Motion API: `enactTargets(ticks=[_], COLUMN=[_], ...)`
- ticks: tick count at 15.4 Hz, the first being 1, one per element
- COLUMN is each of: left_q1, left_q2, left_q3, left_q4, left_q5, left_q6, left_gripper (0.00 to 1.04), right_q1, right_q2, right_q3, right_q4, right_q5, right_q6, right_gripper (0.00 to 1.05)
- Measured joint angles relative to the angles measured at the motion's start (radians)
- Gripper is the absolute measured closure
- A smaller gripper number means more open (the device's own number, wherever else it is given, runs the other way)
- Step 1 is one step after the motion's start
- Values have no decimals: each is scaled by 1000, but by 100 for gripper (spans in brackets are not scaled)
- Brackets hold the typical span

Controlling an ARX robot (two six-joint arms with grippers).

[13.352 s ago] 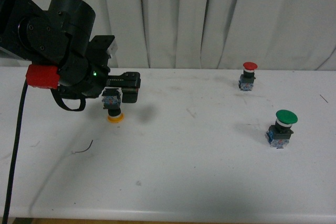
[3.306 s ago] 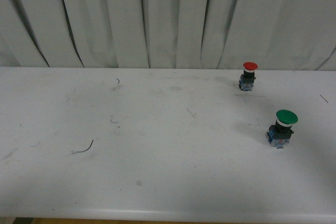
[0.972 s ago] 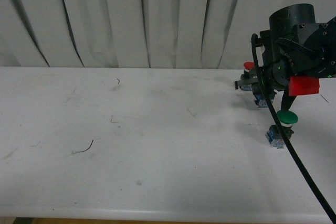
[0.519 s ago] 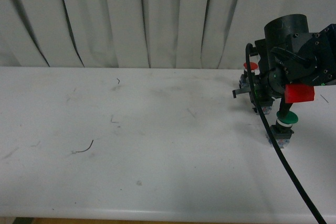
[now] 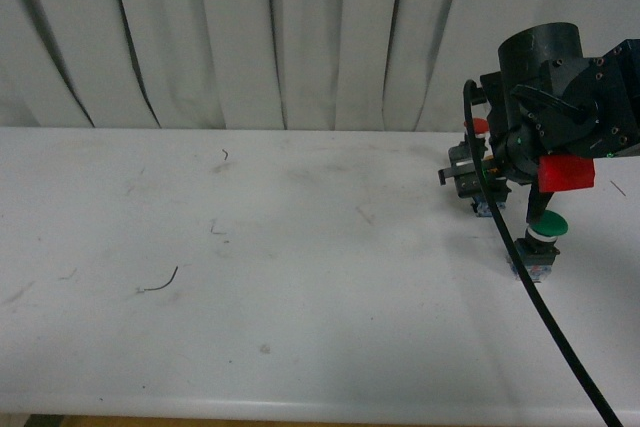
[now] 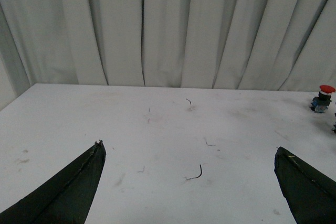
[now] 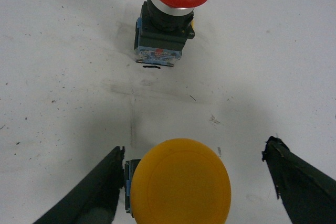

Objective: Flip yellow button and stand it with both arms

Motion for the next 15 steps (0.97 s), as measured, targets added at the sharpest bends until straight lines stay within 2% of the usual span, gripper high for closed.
enactTargets(ticks=[2,3,6,8,12,15], left_q1=[0,0,0,0,0,0], left_q2=[0,0,0,0,0,0], left_q3=[0,0,0,0,0,0], left_q4=[0,0,0,0,0,0], left_q5=[0,0,0,0,0,0], left_q6=[0,0,0,0,0,0], left_gripper=[7,7,7,7,7,7], right_q1=[0,0,-2,-5,-44,-74], right_q2=[0,0,-3,-65,-322,-650], right_q3=[2,2,0,-57,-294,-624], right_q4=[0,0,34,114,315,488], right_q5=[-2,-6,-14,-25,-108,-205], right_q6=[1,3,8,7,14,69], right_gripper=[8,5,6,6,6,6])
